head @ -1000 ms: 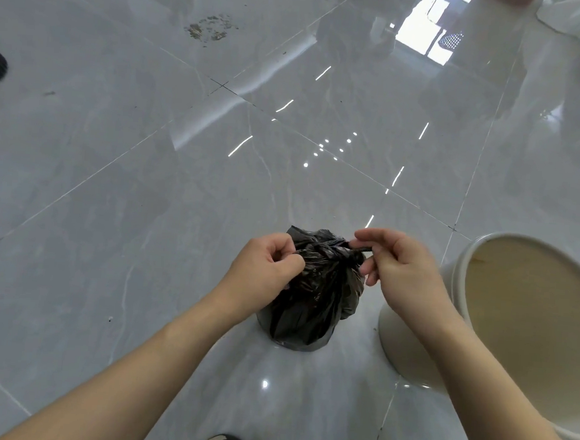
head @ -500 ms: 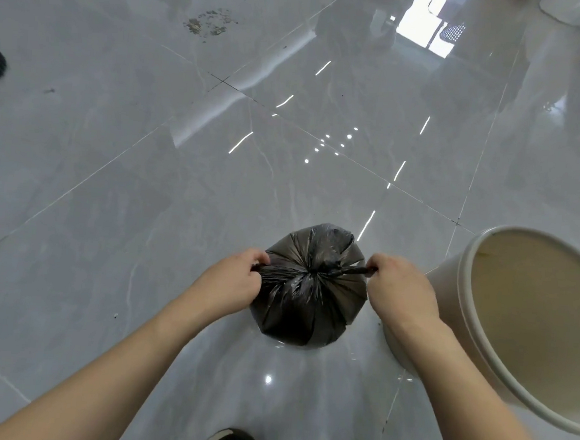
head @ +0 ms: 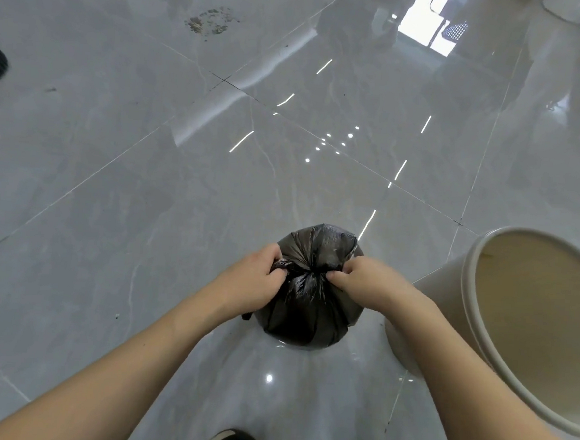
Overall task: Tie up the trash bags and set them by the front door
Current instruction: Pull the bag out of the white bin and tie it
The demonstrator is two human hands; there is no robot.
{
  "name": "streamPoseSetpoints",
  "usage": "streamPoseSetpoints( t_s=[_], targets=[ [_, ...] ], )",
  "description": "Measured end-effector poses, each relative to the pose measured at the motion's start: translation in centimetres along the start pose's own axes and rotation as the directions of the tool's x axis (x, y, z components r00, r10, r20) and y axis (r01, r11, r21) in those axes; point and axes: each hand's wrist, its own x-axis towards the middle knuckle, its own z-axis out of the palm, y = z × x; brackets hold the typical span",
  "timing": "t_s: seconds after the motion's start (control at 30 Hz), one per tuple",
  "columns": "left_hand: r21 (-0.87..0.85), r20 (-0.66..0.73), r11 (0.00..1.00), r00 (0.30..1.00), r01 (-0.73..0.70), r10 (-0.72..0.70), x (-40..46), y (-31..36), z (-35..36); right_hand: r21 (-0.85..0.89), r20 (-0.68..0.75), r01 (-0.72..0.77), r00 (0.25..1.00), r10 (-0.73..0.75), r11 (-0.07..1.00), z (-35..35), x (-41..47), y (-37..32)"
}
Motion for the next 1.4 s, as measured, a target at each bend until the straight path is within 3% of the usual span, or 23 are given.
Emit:
streamPoseSetpoints(
  t_s=[0.07,0.13,0.2,0.3,0.43,0.67,0.83,0.9,0.97,1.03,1.1,1.23,1.33,1.4],
  targets=[
    [-0.021,0.019,1.000,1.000,0.003,-0.003,-0.3,-0.1,0.0,0.333,0.128,-0.123,0.988,0.085,0.935,-0.3,0.0,0.8],
    [0.108,-0.019,0.994,1.000,-0.022,0.024,-0.2,-0.7,0.1,0.586,0.239,-0.255,0.961,0.136,0.769,-0.4,0.0,1.7],
    [0.239,-0.055,0.970,0.997,-0.045,0.060,-0.1,-1.0,0.1,0.696,0.346,-0.344,0.930,0.125,0.630,-0.4,0.1,2.3],
    [0.173,-0.078,0.984,0.996,-0.037,0.051,-0.1,-0.1,0.3,0.794,0.451,-0.436,0.890,0.069,0.424,-0.3,0.3,3.0],
    [0.075,-0.093,0.996,0.994,-0.049,0.056,-0.1,1.0,-0.2,0.871,0.466,-0.456,0.885,-0.014,0.183,-0.2,0.0,3.2],
    [0.254,-0.093,0.966,0.993,-0.044,0.070,0.8,-0.8,-1.2,0.902,0.396,-0.400,0.917,-0.054,-0.162,-0.1,-0.4,1.9],
    [0.412,-0.060,0.906,0.989,-0.096,0.132,-0.1,-1.2,-0.6,0.756,0.242,-0.220,0.969,-0.048,-0.617,0.6,0.2,1.7],
    [0.450,-0.001,0.874,0.979,-0.182,0.205,-0.9,-1.1,-0.5,0.697,0.130,-0.124,0.991,-0.046,-0.706,1.4,0.4,1.6],
    [0.448,0.075,0.843,0.952,-0.298,0.297,-1.5,-0.5,-0.4,0.706,0.039,-0.036,0.999,-0.011,-0.707,2.2,0.4,0.9],
    [0.437,0.121,0.805,0.913,-0.402,0.390,-1.9,0.2,-0.2,0.769,-0.030,0.045,0.999,0.034,-0.637,2.7,0.3,-0.1],
    [0.453,0.124,0.761,0.878,-0.465,0.462,-2.2,0.7,-0.2,0.882,-0.090,0.124,0.991,0.095,-0.455,2.9,0.2,-1.0],
    [0.433,0.102,0.754,0.858,-0.494,0.504,-2.3,0.4,-0.5,0.980,-0.199,0.197,0.971,0.134,0.023,3.0,-0.1,-1.5],
    [0.390,0.055,0.783,0.862,-0.484,0.504,-2.1,-0.2,-1.0,0.946,-0.249,0.227,0.966,0.070,0.232,3.6,-0.3,-1.3],
    [0.371,0.024,0.799,0.865,-0.473,0.501,-2.1,-0.5,-1.3,0.913,-0.283,0.260,0.959,0.029,0.313,4.1,-0.3,-1.2]
  ],
)
